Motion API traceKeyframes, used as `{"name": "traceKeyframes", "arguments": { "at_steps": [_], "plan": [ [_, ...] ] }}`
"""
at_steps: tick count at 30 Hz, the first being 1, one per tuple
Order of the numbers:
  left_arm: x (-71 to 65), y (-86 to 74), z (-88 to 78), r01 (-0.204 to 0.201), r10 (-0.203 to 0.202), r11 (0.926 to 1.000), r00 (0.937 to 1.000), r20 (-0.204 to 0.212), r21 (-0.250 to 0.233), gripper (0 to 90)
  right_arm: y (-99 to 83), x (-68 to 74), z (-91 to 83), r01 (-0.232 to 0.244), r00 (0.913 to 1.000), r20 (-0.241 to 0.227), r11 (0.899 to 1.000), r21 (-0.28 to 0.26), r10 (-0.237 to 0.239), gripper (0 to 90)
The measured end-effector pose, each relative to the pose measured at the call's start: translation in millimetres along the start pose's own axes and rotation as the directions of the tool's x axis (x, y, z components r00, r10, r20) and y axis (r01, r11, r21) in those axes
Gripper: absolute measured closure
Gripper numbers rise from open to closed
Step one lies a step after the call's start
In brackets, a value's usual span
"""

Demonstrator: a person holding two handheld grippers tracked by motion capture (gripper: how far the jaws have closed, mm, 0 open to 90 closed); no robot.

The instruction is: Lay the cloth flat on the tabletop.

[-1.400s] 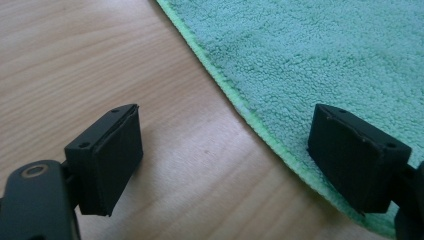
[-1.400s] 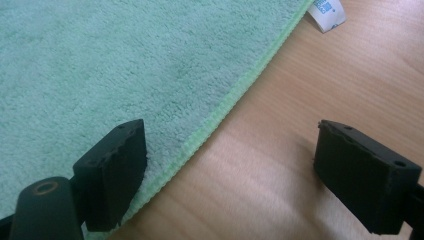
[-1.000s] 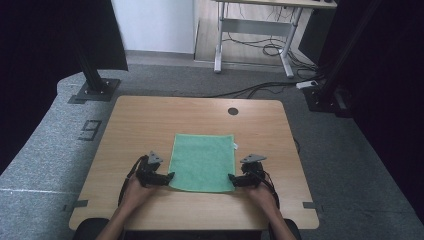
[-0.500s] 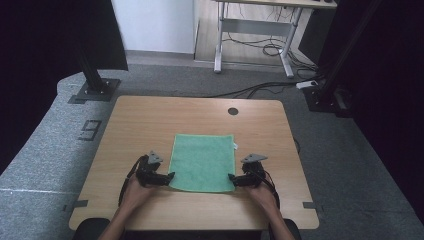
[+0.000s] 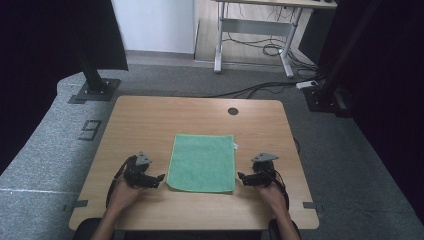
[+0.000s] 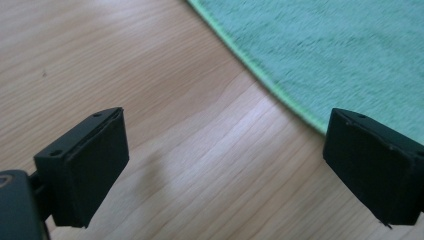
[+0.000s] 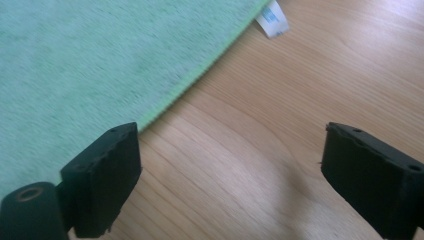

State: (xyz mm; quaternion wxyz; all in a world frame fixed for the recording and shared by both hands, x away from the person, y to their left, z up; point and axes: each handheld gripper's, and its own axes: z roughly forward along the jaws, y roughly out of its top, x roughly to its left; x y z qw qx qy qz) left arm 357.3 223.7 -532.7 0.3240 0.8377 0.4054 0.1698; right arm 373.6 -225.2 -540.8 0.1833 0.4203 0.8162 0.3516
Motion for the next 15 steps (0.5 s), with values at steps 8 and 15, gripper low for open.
{"name": "traceKeyframes", "arguments": {
  "at_steps": [8,15],
  "plan": [
    [5.5,-9.0,9.3,-0.025,0.025,0.999,0.9996,-0.013,0.036,0.0,-9.9,-6.6,8.6,-0.01,1.0,-0.002,0.999,0.048,0.01,0.0],
    [9.5,-10.8,12.2,0.015,-0.016,0.9995,0.9996,0.025,0.029,0.0,-12.5,-9.5,10.3,-0.015,0.9999,-0.004,1.0,0.019,0.015,0.0]
  ]
}}
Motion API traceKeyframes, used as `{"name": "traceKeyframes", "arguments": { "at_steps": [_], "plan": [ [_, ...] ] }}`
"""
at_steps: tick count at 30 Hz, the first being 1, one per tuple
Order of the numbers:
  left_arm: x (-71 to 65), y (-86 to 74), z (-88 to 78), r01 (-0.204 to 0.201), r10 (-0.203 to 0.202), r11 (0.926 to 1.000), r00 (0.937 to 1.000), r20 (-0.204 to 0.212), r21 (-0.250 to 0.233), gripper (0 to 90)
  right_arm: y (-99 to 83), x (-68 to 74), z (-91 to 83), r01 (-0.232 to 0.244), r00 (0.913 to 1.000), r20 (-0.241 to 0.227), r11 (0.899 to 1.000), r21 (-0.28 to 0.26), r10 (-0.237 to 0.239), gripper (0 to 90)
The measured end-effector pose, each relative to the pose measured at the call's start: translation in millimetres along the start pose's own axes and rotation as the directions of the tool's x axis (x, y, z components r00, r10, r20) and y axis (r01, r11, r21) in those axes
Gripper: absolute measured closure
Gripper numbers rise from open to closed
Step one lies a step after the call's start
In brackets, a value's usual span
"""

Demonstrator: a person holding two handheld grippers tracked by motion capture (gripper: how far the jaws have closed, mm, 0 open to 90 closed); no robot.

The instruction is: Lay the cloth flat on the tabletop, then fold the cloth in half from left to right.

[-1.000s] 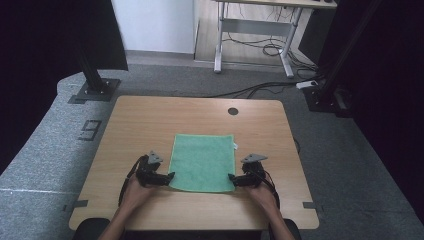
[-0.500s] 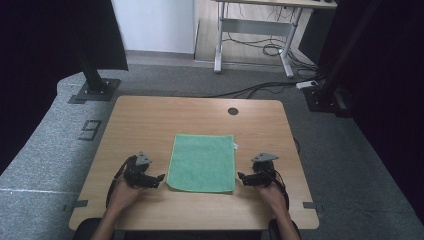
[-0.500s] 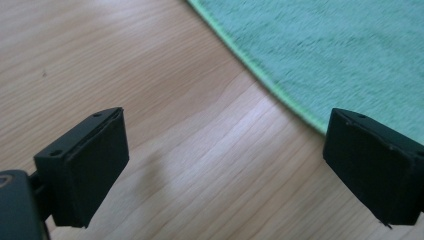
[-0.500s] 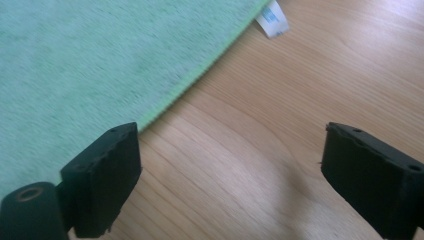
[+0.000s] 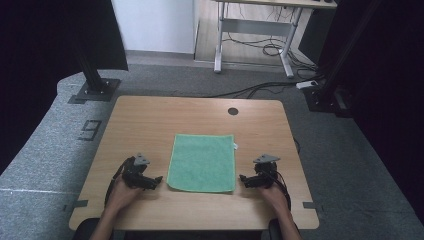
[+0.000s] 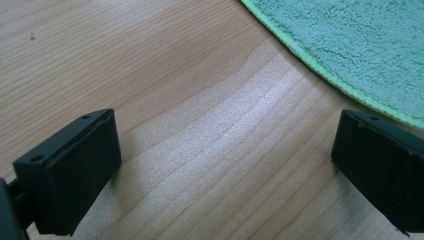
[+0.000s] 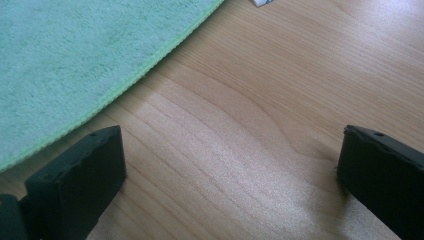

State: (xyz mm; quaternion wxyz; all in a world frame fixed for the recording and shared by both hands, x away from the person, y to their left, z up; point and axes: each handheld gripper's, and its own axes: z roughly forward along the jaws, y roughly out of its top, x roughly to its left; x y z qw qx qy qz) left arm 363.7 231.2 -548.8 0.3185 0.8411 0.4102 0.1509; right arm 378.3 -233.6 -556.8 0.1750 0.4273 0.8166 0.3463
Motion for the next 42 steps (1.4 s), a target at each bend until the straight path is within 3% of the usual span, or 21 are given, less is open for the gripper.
{"name": "traceKeyframes", "arguments": {
  "at_steps": [15,22,26,30,34,42],
  "plan": [
    [0.2,0.3,0.1,0.0,0.0,1.0,1.0,0.0,0.001,0.0,0.1,0.3,0.1,0.0,1.0,0.001,1.0,0.001,0.0,0.0],
    [0.3,0.5,0.4,0.0,0.0,1.0,1.0,0.0,0.001,0.0,2.4,2.7,-0.9,-0.026,0.9995,0.016,1.0,0.016,0.026,0.0],
    [0.4,0.6,0.5,0.0,0.0,1.0,1.0,0.001,0.001,0.0,6.7,5.0,-7.0,-0.037,0.9992,0.012,0.999,-0.004,0.037,1.1],
    [0.4,0.8,0.6,0.001,-0.001,1.0,1.0,0.001,0.001,0.0,13.7,13.5,-13.5,-0.042,0.9991,-0.009,0.999,-0.027,0.042,1.6],
    [0.5,0.9,0.8,0.0,0.0,1.0,1.0,0.001,0.001,0.0,19.8,27.6,-15.4,-0.019,0.9995,-0.024,0.999,-0.029,0.018,1.6],
    [0.8,1.3,1.0,-0.002,0.002,1.0,1.0,0.002,0.001,0.0,21.2,44.4,-5.4,0.013,0.9989,-0.046,1.0,0.015,-0.012,1.7]
  ]
}}
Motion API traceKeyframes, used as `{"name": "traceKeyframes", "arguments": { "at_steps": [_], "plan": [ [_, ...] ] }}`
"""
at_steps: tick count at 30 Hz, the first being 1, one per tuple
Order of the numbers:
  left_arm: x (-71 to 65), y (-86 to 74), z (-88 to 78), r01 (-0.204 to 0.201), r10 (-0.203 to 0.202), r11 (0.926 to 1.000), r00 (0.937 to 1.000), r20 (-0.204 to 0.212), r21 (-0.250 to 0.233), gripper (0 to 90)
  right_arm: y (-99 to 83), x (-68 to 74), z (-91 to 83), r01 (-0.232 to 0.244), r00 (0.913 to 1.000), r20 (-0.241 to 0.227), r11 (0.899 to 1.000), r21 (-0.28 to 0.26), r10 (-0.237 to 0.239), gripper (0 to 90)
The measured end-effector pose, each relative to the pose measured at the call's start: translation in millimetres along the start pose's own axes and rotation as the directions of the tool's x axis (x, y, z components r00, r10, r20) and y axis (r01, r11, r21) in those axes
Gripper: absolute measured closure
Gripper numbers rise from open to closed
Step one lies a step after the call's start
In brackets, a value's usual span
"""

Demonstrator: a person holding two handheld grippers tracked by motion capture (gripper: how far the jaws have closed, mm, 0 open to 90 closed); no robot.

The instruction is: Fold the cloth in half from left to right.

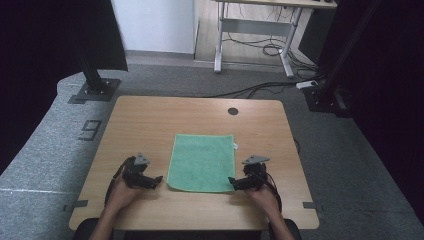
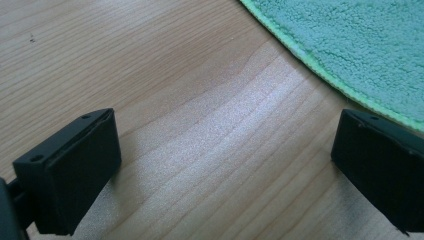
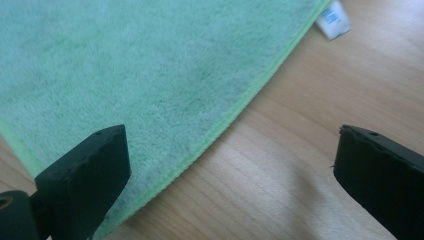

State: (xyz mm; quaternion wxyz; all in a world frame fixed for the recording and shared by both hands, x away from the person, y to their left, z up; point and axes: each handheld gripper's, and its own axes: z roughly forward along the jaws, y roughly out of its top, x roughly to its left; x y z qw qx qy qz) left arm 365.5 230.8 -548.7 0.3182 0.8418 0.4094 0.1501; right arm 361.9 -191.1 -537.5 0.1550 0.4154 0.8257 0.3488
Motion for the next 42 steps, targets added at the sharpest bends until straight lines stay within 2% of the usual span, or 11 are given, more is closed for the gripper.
{"name": "traceKeyframes", "arguments": {
  "at_steps": [7,9,12,18,28,37,42],
  "plan": [
    [0.0,0.2,0.3,0.002,-0.002,1.0,1.0,-0.001,-0.001,0.0,-3.7,3.3,8.1,0.052,0.9978,0.039,0.996,0.07,-0.054,3.1],
    [-0.1,0.4,0.4,0.004,-0.004,1.0,1.0,-0.002,-0.001,0.0,-4.7,0.2,8.0,0.038,0.9984,0.038,0.997,0.073,-0.041,3.0],
    [-0.2,0.5,0.6,0.005,-0.005,1.0,1.0,-0.005,-0.001,0.0,-5.5,-5.1,5.5,0.038,0.9965,0.072,0.996,0.075,-0.043,3.1],
    [-0.1,0.7,0.6,0.004,-0.004,1.0,1.0,-0.006,0.0,0.0,-9.4,-21.0,1.3,-0.002,0.9938,0.111,0.997,0.071,-0.006,3.1],
    [-0.6,3.6,3.2,0.012,-0.012,0.9999,0.9999,-0.01,0.0,0.0,-15.4,-46.3,-6.0,-0.059,0.98,0.193,0.997,0.053,0.048,4.6],
    [-3.1,11.2,6.0,0.014,-0.013,0.9997,0.9999,-0.006,0.019,1.8,-19.2,-54.8,-6.6,-0.097,0.979,0.183,0.995,0.036,0.089,4.2],
    [-3.9,21.6,8.9,0.019,-0.019,0.9998,0.9998,0.003,0.0,1.5,-22.3,-58.3,-6.0,-0.136,0.9785,0.16,0.99,0.023,0.13,3.3]
  ]
}}
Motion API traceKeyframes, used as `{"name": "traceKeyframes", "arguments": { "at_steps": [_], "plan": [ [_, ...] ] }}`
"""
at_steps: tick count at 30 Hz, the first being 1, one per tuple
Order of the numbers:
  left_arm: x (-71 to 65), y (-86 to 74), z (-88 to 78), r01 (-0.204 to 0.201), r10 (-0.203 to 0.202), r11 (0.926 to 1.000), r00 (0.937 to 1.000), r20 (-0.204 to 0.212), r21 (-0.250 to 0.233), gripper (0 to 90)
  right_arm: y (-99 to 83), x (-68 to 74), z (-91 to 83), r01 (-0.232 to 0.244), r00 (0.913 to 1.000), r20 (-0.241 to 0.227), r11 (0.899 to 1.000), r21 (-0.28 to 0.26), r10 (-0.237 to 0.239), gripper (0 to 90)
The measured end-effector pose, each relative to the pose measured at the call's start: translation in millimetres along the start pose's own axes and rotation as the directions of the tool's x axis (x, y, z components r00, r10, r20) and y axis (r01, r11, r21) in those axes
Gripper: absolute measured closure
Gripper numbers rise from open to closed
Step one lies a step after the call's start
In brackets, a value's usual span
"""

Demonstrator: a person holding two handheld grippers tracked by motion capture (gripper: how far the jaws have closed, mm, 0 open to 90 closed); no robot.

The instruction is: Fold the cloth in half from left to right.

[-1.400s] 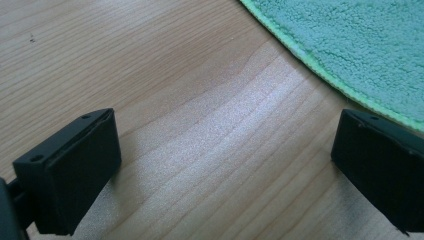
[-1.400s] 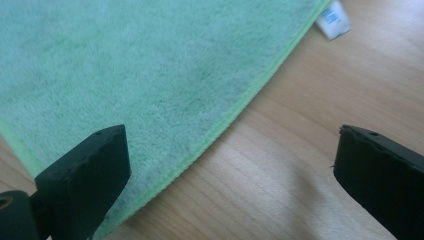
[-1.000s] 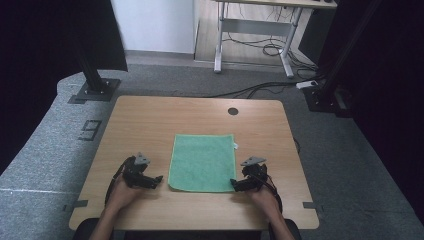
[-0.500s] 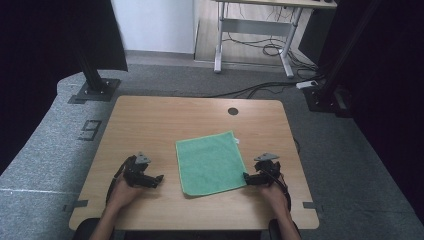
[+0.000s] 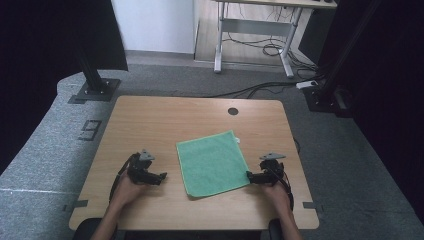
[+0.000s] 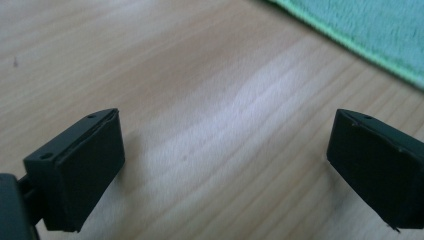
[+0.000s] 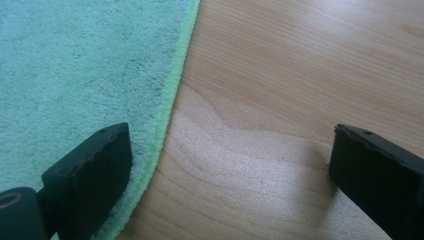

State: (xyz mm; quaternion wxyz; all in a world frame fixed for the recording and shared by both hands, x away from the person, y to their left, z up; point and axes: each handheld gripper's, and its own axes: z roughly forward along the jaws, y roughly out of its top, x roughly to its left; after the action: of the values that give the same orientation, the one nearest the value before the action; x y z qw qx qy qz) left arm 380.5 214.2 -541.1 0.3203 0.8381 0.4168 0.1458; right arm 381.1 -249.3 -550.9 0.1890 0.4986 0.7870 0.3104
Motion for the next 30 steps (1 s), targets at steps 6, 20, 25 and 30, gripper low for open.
{"name": "traceKeyframes", "arguments": {
  "at_steps": [6,20,25,30],
  "plan": [
    [5.0,18.6,8.5,0.044,-0.044,0.9988,0.9989,0.019,-0.019,1.5,-1.8,-2.3,1.9,-0.002,1.0,0.001,1.0,-0.013,0.002,0.0],
    [17.6,74.0,36.0,0.047,-0.05,0.9973,0.9972,-0.056,-0.057,4.2,-3.8,-2.9,2.2,0.002,1.0,-0.004,0.999,-0.032,-0.002,0.0],
    [20.0,82.9,51.9,0.068,-0.072,0.9952,0.9955,-0.062,-0.071,4.2,-3.9,-3.4,2.3,0.007,0.9999,-0.008,0.999,-0.034,-0.007,0.0],
    [23.8,88.0,68.1,0.093,-0.098,0.9937,0.9918,-0.082,-0.062,3.8,-4.0,-3.6,2.4,0.008,0.9999,-0.01,0.999,-0.035,-0.008,0.0]
  ]
}}
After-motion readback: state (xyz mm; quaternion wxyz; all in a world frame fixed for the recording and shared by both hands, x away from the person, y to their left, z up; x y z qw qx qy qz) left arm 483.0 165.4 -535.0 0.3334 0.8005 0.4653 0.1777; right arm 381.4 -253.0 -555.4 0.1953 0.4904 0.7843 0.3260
